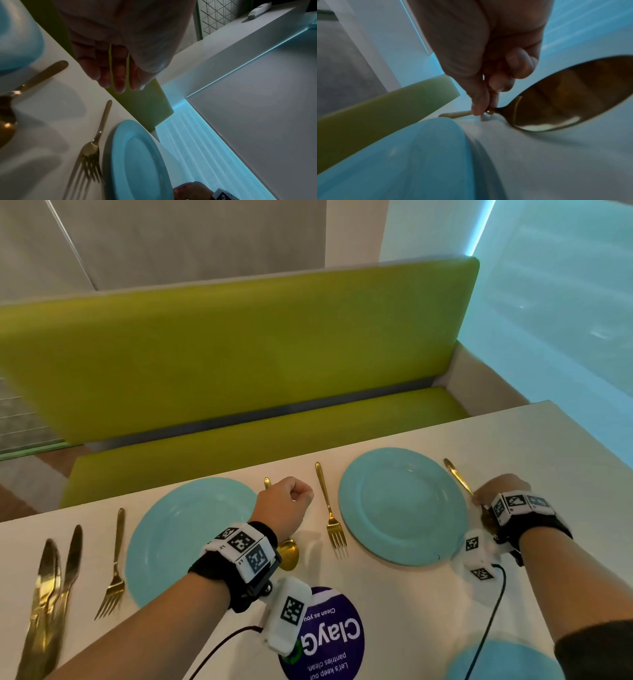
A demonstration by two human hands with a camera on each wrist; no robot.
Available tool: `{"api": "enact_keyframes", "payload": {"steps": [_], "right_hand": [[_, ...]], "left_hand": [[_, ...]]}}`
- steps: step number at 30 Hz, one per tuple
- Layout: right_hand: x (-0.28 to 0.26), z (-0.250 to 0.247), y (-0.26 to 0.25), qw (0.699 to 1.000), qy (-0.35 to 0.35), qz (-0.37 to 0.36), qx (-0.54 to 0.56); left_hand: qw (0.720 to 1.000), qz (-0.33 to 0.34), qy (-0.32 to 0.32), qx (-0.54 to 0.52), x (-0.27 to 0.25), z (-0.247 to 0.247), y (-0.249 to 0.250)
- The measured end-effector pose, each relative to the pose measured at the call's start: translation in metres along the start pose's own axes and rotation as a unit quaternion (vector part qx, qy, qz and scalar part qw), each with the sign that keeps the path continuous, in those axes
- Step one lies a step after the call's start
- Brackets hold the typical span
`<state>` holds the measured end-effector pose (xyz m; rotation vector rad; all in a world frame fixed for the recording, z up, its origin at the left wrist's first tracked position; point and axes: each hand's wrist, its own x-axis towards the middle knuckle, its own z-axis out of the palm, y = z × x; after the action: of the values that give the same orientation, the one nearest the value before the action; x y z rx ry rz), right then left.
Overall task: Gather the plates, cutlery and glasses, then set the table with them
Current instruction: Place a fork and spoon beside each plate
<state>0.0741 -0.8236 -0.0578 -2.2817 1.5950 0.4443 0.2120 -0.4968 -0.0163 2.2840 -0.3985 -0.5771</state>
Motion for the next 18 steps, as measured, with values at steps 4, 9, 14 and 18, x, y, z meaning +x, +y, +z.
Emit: {"api": "enact_keyframes", "payload": {"steps": [4,9,14,18], "right_hand": [[-0.002,0.001,-0.011,0.999,0.036,0.012,0.0],[0.015,0.001,-0.021,0.99,0.008,0.019,0.137],[0.009,0.0,-0.027,0.999,0.032,-0.014,0.034],[-0.005,-0.016,-0.031,0.996,0.079,-0.038,-0.023]], "left_hand": [[1.0,0.004,-0.005,0.004,0.002,0.003,-0.001],[1.0,0.0,-0.004,-0.001,0.005,0.004,-0.001],[1.0,-0.001,-0.003,0.001,0.005,0.0,-0.005],[1.0,0.0,0.001,-0.002,-0.001,-0.006,-0.007]]}}
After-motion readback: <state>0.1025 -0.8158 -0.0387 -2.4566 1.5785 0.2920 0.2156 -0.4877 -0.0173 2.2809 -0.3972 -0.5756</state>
